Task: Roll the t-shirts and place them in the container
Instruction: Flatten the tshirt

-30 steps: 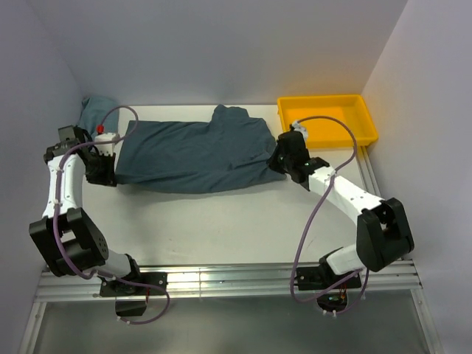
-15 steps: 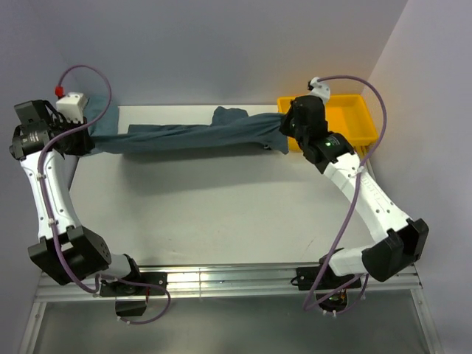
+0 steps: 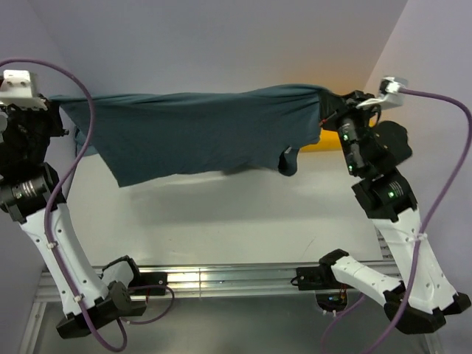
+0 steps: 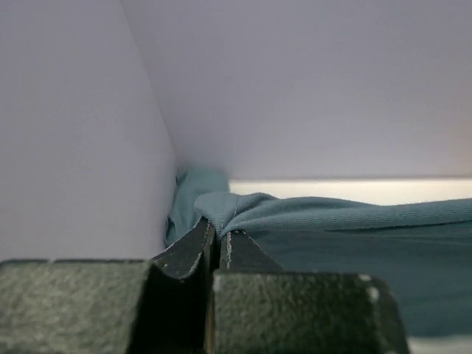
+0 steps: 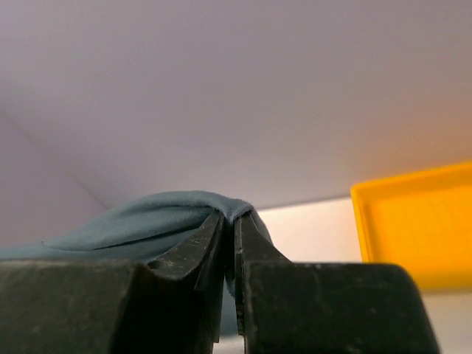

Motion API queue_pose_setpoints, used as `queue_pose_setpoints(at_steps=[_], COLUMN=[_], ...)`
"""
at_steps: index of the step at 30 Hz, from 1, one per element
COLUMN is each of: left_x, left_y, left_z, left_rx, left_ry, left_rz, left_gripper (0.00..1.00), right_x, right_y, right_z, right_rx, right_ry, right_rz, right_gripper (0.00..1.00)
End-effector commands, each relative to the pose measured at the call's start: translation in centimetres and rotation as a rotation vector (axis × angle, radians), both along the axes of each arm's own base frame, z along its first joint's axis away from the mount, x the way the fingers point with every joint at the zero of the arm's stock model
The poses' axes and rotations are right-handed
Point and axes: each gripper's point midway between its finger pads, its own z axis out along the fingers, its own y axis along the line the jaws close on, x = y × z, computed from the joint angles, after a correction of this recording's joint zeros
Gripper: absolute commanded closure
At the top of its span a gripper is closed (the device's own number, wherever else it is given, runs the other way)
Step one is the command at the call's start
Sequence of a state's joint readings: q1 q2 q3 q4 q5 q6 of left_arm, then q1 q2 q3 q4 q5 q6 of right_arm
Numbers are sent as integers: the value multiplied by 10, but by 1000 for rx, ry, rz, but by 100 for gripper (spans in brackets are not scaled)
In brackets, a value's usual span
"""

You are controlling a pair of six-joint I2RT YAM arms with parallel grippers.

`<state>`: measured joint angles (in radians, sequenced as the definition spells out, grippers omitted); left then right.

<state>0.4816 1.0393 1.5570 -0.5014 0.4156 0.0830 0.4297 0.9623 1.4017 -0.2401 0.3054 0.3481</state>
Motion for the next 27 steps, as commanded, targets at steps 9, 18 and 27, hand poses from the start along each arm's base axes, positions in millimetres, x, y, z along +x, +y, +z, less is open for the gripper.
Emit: queue_pose_setpoints(at_steps=[9,18,27], left_x=[-3,109,255], left_y=[0,13,20], left_z=[78,-10,-67], left_rx=[-48,-238,-181], left_ry=[-228,188,228], left_rz=[7,-254,-236], left_gripper=[100,100,100], right_x=[-47,77,223], right_y=[-22,30,56], right_z=[100,80,72], right_rx=[-4,-153,-155], right_ry=[-247,-98,-145], right_rz=[-8,-12,-25], right_gripper=[100,100,100])
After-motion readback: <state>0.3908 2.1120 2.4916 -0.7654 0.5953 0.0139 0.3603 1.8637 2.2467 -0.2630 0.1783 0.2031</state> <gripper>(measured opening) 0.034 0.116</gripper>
